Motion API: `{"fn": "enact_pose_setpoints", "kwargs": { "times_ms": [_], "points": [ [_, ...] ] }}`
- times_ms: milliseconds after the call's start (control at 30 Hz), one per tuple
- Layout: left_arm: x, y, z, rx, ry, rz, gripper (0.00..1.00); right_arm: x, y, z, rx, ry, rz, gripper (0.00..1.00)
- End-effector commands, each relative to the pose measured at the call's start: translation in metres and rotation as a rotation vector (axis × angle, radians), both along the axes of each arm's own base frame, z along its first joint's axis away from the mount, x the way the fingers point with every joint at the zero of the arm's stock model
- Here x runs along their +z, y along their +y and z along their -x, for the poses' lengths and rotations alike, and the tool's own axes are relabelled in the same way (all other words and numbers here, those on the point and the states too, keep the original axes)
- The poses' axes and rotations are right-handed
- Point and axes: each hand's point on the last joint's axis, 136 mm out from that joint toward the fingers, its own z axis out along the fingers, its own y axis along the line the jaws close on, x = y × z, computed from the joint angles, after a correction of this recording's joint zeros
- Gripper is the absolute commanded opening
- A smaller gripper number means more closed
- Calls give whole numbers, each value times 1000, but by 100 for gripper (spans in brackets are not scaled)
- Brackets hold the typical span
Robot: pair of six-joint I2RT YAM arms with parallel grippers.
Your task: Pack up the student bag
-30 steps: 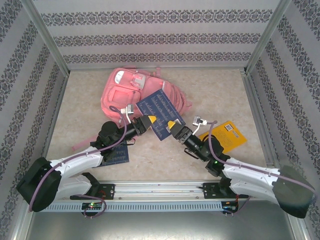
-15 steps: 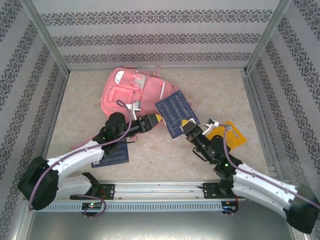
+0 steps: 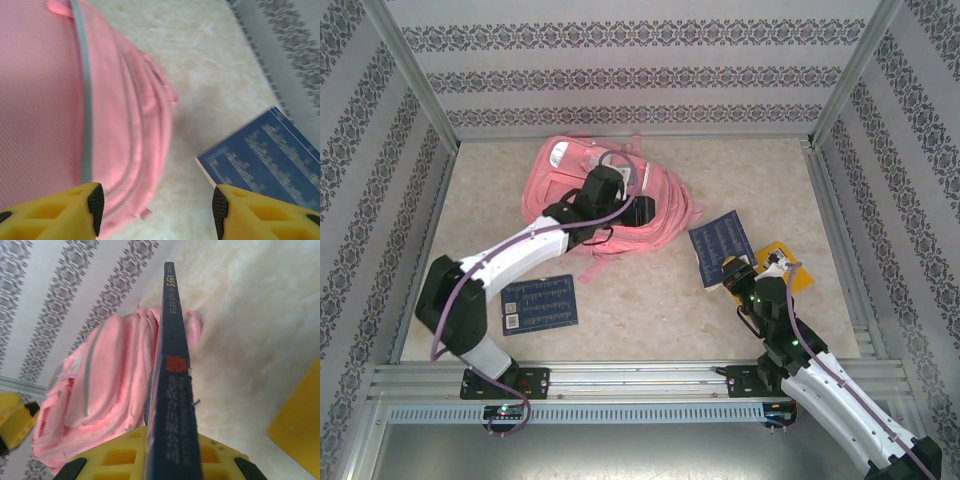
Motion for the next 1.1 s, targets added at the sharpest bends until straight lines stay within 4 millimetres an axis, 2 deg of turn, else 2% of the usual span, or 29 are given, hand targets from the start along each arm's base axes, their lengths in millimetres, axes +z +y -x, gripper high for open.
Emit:
{"fn": "enact_pose_setpoints", "kwargs": {
  "times_ms": [0,167,333,467,567,667,700,733,800,900,933,1067],
  "points": [
    [-15,21,-25,34,13,-137,60,10,13,0,75,-35,-24,0],
    [-40,11,-59,0,72,-133,59,8,22,-3,117,-30,-26,0],
    [-53,-14,-75,-83,115,-98,54,3,30,-5,154,-21,-19,0],
    [-66,-22,-85,-101,139,-108,50,5,32,-5,165,-29,-14,0],
    [-75,-31,-88,-122,172,-83,37,9,32,-4,181,-42,0,0],
    [-81,-36,-84,-144,215,-70,11,18,30,-2,187,-58,28,0],
    [-80,-37,-82,-154,224,-63,3,21,29,-1,190,-62,43,0],
    [-77,-38,-78,-164,228,-53,0,23,28,0,191,-60,61,0],
    [-64,-41,-71,-188,225,-25,0,30,25,1,197,-63,102,0],
    [-35,-42,-55,-236,212,14,0,37,18,5,197,-51,184,0],
    [-24,-41,-48,-254,209,24,0,54,14,5,184,-71,204,0],
    [17,-35,-23,-304,159,56,0,69,-4,8,134,-60,324,0]
  ]
}}
